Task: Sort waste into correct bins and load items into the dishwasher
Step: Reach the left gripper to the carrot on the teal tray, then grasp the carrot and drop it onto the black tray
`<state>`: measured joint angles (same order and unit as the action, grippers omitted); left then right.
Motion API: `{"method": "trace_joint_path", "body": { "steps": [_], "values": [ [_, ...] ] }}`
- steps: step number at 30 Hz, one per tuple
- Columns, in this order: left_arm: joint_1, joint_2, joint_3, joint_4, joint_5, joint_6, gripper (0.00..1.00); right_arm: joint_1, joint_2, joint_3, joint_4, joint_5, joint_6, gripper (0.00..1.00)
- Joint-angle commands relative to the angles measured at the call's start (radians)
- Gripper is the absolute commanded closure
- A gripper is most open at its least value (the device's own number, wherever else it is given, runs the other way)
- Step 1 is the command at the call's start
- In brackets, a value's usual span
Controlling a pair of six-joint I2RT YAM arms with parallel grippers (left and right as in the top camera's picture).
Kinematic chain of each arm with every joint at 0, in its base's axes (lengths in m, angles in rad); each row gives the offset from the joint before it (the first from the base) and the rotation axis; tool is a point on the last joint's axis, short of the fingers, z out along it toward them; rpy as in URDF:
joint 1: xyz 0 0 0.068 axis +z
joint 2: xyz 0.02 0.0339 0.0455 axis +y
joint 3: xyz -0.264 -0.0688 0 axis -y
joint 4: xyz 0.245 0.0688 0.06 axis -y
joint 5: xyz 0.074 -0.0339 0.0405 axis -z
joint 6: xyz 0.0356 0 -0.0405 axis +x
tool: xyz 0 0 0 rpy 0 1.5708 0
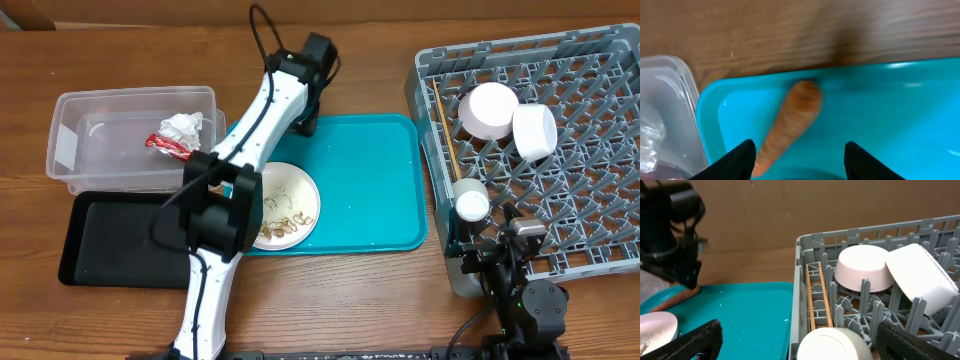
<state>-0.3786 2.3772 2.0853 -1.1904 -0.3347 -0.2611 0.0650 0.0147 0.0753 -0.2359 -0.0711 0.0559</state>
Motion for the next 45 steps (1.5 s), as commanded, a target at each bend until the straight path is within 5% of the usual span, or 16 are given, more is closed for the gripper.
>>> {"method": "trace_joint_path", "body": {
  "steps": [1,6,11,17,34,41,45],
  "values": [
    [0.029,0.023,0.002,-0.013,-0.019,0.012,0.41,-0.008,-0.012,-0.005,0.006,-0.001,-0.004,0.0],
    [0.049,0.074,0.002,-0.009,0.08,0.064,0.45,-0.008,-0.012,-0.005,0.006,-0.001,-0.004,0.0],
    [0.049,0.105,0.002,-0.018,0.149,0.109,0.69,-0.008,-0.012,-0.005,0.006,-0.001,-0.004,0.0],
    [0.051,0.072,0.008,-0.025,0.143,0.108,0.85,-0.008,-0.012,-0.005,0.006,-0.001,-0.004,0.0],
    [0.058,-0.256,0.061,-0.081,0.043,0.119,0.86,-0.008,-0.012,-0.005,0.006,-0.001,-0.004,0.0],
    [0.11,-0.397,0.061,-0.452,0.01,-0.256,0.95,-0.008,-0.012,-0.005,0.006,-0.002,-0.004,0.0],
    [0.148,-0.433,0.013,-0.5,0.013,-0.264,0.96,-0.008,-0.012,-0.005,0.006,-0.002,-0.004,0.0]
  ]
}}
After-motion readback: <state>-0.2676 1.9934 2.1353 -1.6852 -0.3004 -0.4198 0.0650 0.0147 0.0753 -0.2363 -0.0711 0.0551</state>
